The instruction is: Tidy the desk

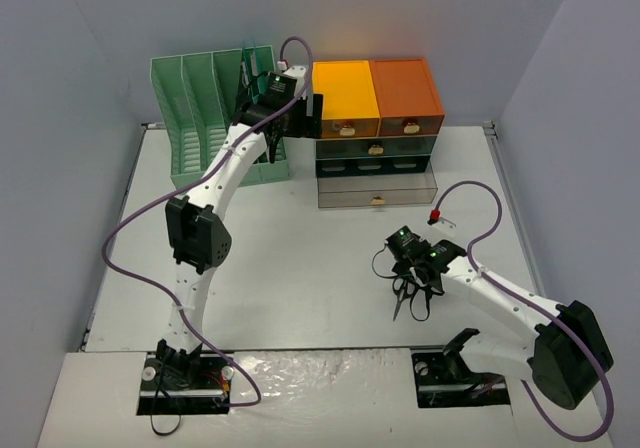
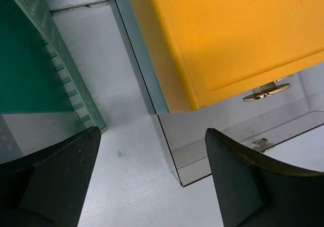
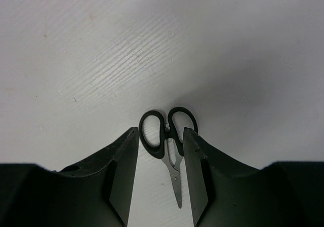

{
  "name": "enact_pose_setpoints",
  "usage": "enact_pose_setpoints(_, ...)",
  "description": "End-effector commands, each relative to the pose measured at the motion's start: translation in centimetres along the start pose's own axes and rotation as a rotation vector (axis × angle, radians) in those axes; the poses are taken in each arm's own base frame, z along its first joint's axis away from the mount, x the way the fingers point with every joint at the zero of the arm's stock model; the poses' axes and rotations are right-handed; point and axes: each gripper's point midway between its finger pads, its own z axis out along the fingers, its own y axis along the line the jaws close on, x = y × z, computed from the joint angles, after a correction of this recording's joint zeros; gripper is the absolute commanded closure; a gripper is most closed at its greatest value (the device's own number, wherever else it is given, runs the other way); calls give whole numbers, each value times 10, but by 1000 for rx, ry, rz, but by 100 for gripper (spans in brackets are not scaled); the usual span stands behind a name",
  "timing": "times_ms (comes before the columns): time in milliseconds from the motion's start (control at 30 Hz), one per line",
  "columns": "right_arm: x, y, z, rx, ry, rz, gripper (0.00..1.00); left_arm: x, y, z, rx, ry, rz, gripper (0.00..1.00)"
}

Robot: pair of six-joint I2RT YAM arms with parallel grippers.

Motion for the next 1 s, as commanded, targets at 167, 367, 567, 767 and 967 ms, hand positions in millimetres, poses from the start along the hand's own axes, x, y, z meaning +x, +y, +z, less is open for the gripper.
enact_pose_setpoints(167, 21, -13, 19, 18, 1, -18, 62, -32, -11, -37, 18, -95, 31, 18)
enact_pose_setpoints(367, 26, -12, 21, 1, -1, -25, 62, -33, -11, -39, 16, -98, 35, 18)
enact_pose_setpoints(567, 27, -6, 22, 0, -2, -50, 62, -33, -10, -40, 12, -97, 37, 18)
enact_pose_setpoints(767, 29, -1, 25, 19, 4, -85, 62, -33, -9, -41, 7, -96, 40, 18)
enact_pose_setpoints(967, 31, 3, 28, 45, 15, -97, 65, -34, -9, -44, 7, -101, 42, 18)
